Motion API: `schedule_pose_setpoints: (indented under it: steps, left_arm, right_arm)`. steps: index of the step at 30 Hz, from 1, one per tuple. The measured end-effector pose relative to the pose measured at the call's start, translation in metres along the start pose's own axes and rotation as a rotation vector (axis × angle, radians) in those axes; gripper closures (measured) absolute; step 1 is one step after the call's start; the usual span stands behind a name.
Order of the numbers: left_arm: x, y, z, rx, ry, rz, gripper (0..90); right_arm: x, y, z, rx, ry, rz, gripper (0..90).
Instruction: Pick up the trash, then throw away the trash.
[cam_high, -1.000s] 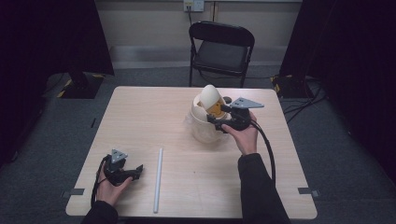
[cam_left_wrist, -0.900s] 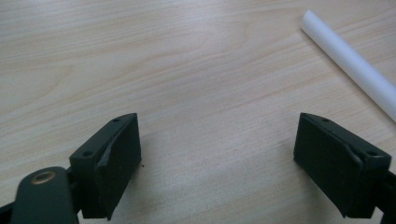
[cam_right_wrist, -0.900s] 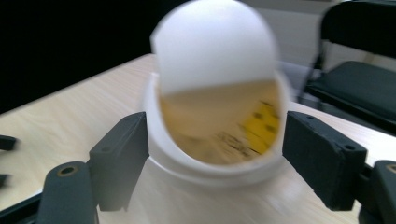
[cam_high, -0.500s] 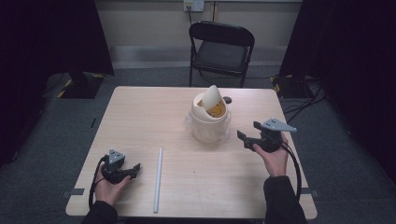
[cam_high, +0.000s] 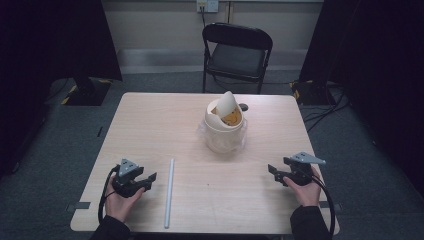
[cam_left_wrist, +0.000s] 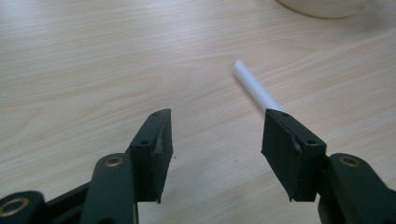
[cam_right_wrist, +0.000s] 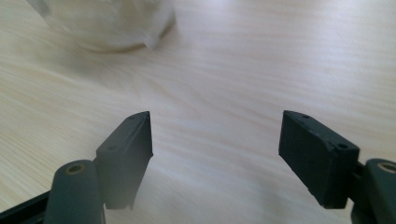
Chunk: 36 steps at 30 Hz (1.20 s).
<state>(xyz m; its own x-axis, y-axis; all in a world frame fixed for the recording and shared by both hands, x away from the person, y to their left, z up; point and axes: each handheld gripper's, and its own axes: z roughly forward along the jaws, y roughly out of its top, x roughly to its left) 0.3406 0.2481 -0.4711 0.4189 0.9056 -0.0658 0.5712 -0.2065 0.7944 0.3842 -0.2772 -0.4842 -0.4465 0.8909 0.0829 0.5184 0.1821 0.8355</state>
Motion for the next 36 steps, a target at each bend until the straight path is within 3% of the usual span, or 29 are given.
schedule_pose_setpoints:
  steps: [1, 4, 5, 13, 20, 21, 28, 30, 34, 36]
  left_arm:
    - [-0.008, 0.004, 0.002, -0.002, -0.019, -0.006, 44.5]
    - [-0.016, 0.007, 0.006, 0.003, -0.039, -0.008, 46.1]
    - [-0.025, 0.010, 0.010, 0.012, -0.049, 0.007, 46.8]
    - [-0.052, 0.007, 0.028, 0.086, -0.051, 0.061, 52.2]
    - [-0.054, 0.002, 0.037, 0.126, -0.045, 0.072, 60.3]
    - [-0.054, 0.001, 0.038, 0.136, -0.026, 0.086, 61.8]
    - [-0.051, 0.001, 0.039, 0.125, -0.010, 0.069, 71.8]
    - [-0.047, 0.002, 0.039, 0.121, -0.022, 0.065, 78.3]
    - [-0.044, 0.002, 0.039, 0.121, -0.039, 0.060, 79.3]
    - [-0.044, 0.003, 0.037, 0.083, -0.052, 0.060, 79.4]
  right_arm:
    - [-0.002, -0.003, -0.001, 0.036, -0.025, -0.025, 24.9]
    - [-0.002, -0.005, -0.001, 0.052, -0.037, -0.037, 24.5]
    - [-0.001, -0.007, -0.001, 0.065, -0.036, -0.045, 24.3]
    - [-0.007, -0.016, -0.005, 0.065, -0.047, -0.009, 24.7]
    - [-0.007, -0.016, -0.006, 0.057, -0.045, 0.000, 24.8]
    - [-0.008, -0.015, -0.006, 0.052, -0.045, 0.004, 25.0]
    - [-0.009, -0.015, -0.009, 0.046, -0.043, 0.006, 25.0]
    - [-0.009, -0.015, -0.009, 0.038, -0.045, 0.012, 25.1]
    - [-0.010, -0.014, -0.010, 0.033, -0.042, 0.021, 25.8]
    - [-0.009, -0.013, -0.011, 0.024, -0.038, 0.017, 26.2]
